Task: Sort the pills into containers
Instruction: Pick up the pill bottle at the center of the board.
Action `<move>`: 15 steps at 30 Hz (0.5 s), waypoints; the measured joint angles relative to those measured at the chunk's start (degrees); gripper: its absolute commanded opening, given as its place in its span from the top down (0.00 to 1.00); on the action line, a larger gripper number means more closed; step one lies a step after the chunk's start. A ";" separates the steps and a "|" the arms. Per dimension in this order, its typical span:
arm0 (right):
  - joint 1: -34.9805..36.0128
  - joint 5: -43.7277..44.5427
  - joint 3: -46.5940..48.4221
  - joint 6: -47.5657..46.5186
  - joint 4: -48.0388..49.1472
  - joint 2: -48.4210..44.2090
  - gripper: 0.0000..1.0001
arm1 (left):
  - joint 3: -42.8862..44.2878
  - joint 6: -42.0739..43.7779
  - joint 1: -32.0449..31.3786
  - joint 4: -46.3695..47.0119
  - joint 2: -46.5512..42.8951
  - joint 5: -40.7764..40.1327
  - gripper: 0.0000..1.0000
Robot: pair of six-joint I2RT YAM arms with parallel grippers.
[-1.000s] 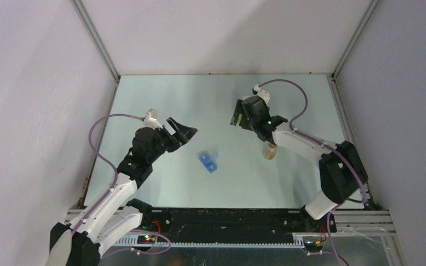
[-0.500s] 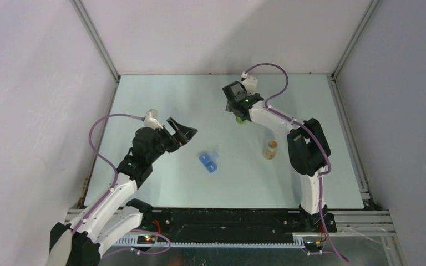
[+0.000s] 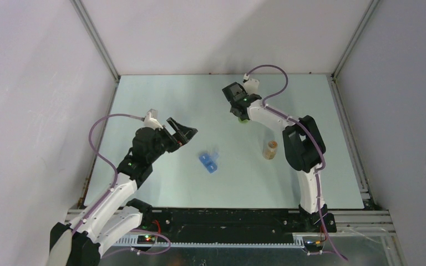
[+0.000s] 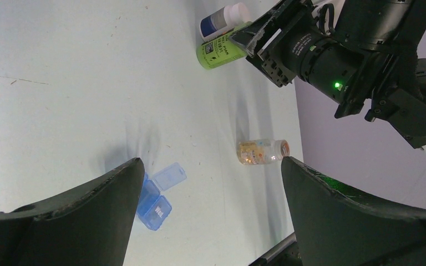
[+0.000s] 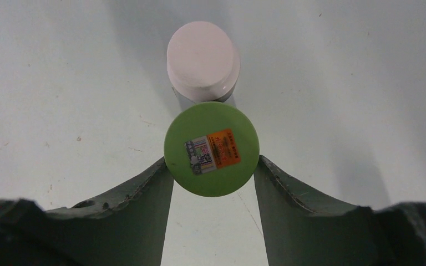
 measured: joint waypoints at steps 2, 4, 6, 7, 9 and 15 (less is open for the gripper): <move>-0.31 0.02 0.20 -0.13 0.11 0.31 0.38 | 0.00 0.00 0.02 0.00 0.00 0.00 0.01; -0.46 0.15 0.33 -0.50 0.35 0.46 0.33 | 0.00 0.00 0.02 0.00 0.00 0.00 0.01; -0.59 0.24 0.63 -1.27 0.57 0.74 0.31 | 0.00 0.02 0.00 0.00 0.00 0.00 0.01; -0.66 0.24 0.85 -1.62 0.72 0.87 0.30 | 0.00 0.00 0.00 0.00 0.00 0.00 0.01; -0.72 0.26 1.07 -2.32 0.98 0.94 0.31 | 0.00 0.00 0.02 0.00 0.02 0.00 0.01; -0.87 0.35 1.70 -4.96 2.58 0.94 0.50 | 0.59 0.04 0.02 -0.02 0.50 0.02 0.01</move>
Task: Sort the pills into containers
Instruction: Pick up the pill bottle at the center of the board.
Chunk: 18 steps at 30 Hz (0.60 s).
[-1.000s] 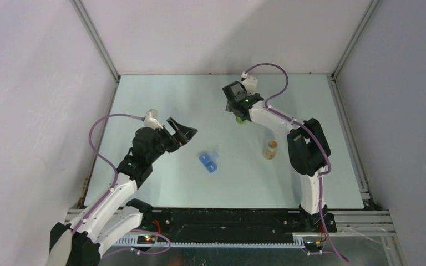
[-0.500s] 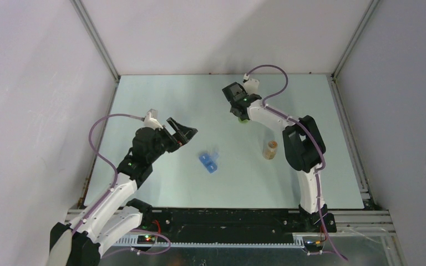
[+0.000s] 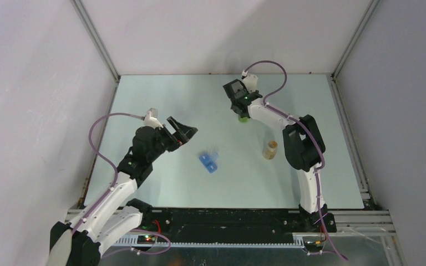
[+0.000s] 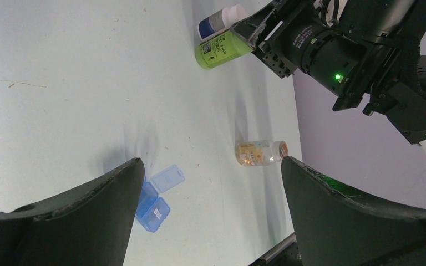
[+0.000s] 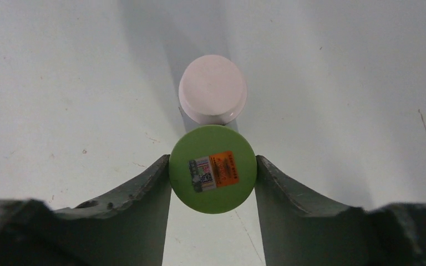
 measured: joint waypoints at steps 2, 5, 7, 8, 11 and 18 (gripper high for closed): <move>0.02 -0.17 0.00 -1.51 0.79 0.00 0.60 | 0.07 0.00 -0.02 0.04 0.07 0.00 0.01; 0.17 -0.66 0.00 -4.07 1.70 0.00 0.67 | 0.07 0.42 0.00 0.04 0.42 0.22 0.01; 0.31 -1.05 -0.09 -5.29 2.40 0.00 0.68 | 0.11 0.85 -0.02 0.07 0.79 0.44 0.01; 0.39 -1.33 -0.35 -5.92 2.82 -0.11 0.68 | 0.15 1.01 0.00 0.07 0.96 0.52 0.01; 0.66 -3.19 -2.62 -7.37 3.54 -1.84 0.68 | 0.28 1.53 0.00 0.15 1.53 0.98 0.01; 0.63 -12.98 -8.57 -9.73 1.86 -13.20 0.68 | 0.79 3.04 -1.11 2.38 4.31 2.99 0.01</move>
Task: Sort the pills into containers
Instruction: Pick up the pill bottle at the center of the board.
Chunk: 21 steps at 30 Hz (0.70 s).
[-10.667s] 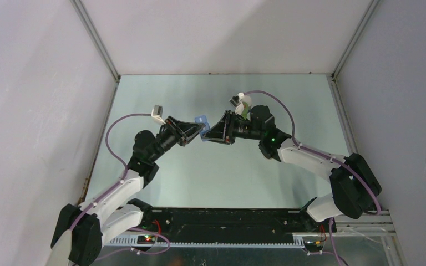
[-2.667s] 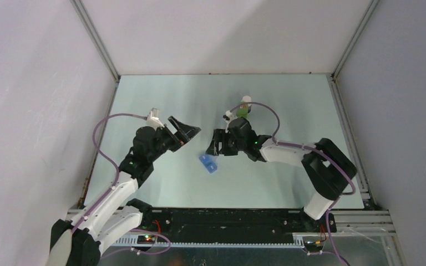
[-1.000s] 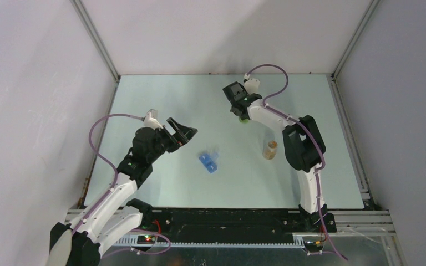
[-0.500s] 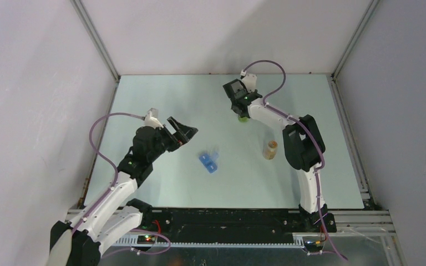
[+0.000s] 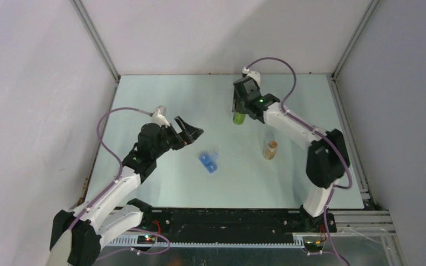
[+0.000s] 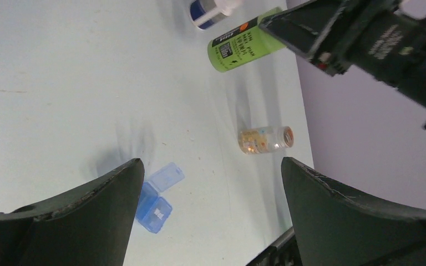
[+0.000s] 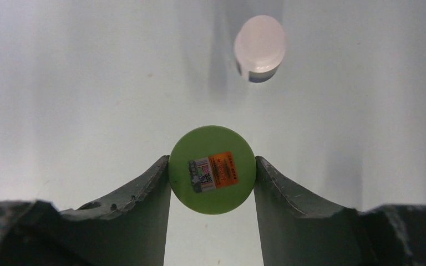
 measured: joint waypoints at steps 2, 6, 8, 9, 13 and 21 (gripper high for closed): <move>-0.15 -3.76 -1.68 -0.68 -0.61 -4.98 0.68 | 1.05 1.01 -1.62 0.52 1.05 0.11 0.01; -0.96 -12.72 -5.53 -2.03 -1.53 -15.17 0.67 | 4.74 4.66 -6.43 2.36 3.10 0.37 0.01; -1.42 -17.38 -7.45 -2.47 -2.47 -19.65 0.67 | 6.64 7.23 -8.37 3.67 3.98 0.59 0.01; -1.64 -20.04 -8.52 -2.64 -2.97 -21.94 0.66 | 7.74 8.72 -9.25 4.04 4.50 0.79 0.02; -2.08 -29.97 -11.04 -3.56 -5.33 -29.00 0.66 | 12.85 16.70 -12.50 4.28 7.54 2.49 0.06; -2.08 -45.03 -13.33 -4.52 -7.06 -36.06 0.66 | 20.15 29.99 -14.32 2.23 14.32 14.99 0.09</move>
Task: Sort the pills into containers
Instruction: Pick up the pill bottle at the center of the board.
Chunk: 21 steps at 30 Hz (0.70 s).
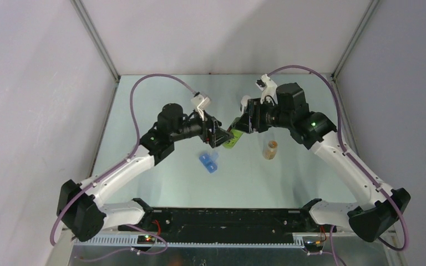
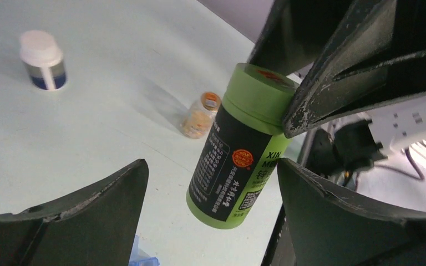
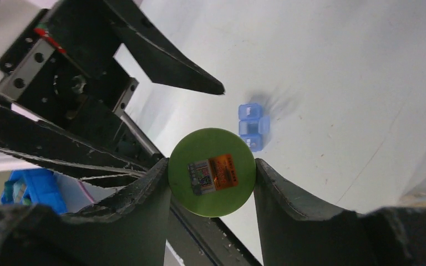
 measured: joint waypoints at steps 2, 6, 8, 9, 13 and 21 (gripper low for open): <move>0.00 -1.90 -0.31 -0.44 -0.15 -0.48 0.66 | 0.52 1.36 -0.04 -0.26 1.27 3.96 0.10; 0.00 -4.44 -0.94 -0.74 -0.13 -0.59 0.65 | 0.52 2.01 -0.37 -0.26 2.73 9.88 0.13; 0.00 -5.40 -1.29 -0.92 -0.13 -0.59 0.65 | 0.52 1.99 -0.61 -0.15 3.23 11.91 0.14; 0.00 -5.77 -1.40 -1.03 -0.11 -0.59 0.65 | 0.52 1.92 -0.70 0.00 3.39 12.48 0.15; 0.00 -6.73 -1.88 -1.03 0.13 -0.61 0.65 | 0.52 1.77 -0.92 1.46 4.13 14.03 0.17; -0.04 -7.65 -2.75 -0.94 1.38 -1.55 0.65 | -0.24 1.36 -1.31 2.51 4.96 15.63 0.18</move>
